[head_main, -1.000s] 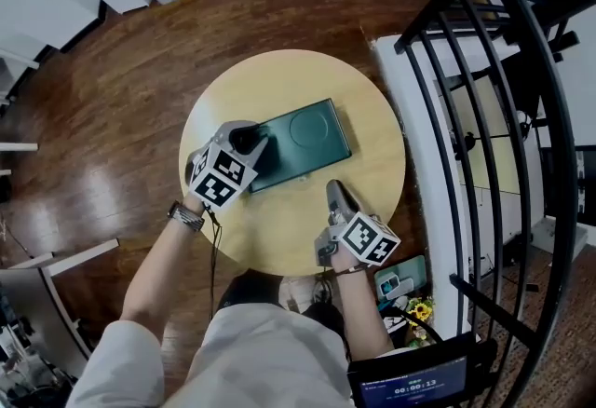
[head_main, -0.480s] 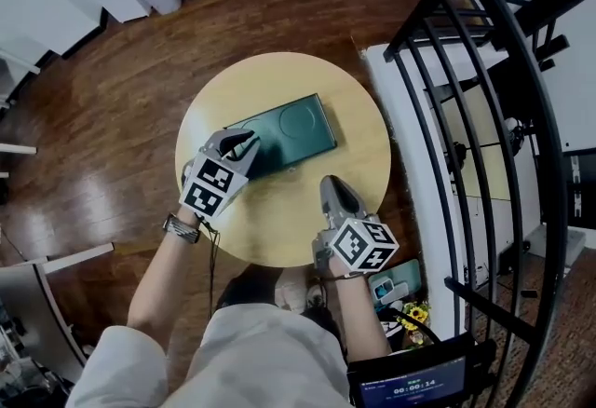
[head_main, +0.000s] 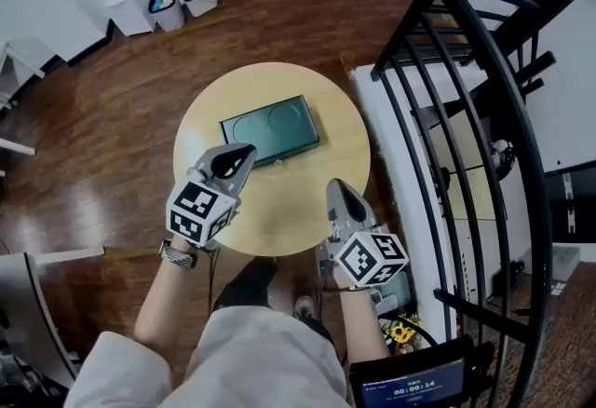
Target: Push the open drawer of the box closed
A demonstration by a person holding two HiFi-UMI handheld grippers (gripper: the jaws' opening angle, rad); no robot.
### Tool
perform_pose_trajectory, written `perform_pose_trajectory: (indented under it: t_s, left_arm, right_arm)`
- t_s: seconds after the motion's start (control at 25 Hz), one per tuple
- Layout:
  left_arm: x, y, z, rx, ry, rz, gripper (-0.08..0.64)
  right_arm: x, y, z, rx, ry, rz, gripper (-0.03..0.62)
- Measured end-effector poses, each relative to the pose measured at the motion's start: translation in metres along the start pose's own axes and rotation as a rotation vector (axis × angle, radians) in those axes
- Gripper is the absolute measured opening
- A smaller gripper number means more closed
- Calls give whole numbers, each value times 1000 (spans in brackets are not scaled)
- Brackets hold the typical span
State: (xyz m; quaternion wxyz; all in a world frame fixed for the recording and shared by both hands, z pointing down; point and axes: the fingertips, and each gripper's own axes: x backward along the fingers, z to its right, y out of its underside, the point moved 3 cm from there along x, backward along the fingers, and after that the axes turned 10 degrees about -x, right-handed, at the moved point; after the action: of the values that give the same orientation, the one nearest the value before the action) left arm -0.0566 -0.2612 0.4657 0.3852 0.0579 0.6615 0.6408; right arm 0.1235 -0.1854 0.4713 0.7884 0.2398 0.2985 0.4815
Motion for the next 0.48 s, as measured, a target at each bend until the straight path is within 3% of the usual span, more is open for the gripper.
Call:
perform_pose_trajectory:
  t_s: [0.48]
  left_arm:
    - [97,-49,87,-98,-106,106,8]
  right_arm:
    - [96,-12,-58,267,-122,33,3]
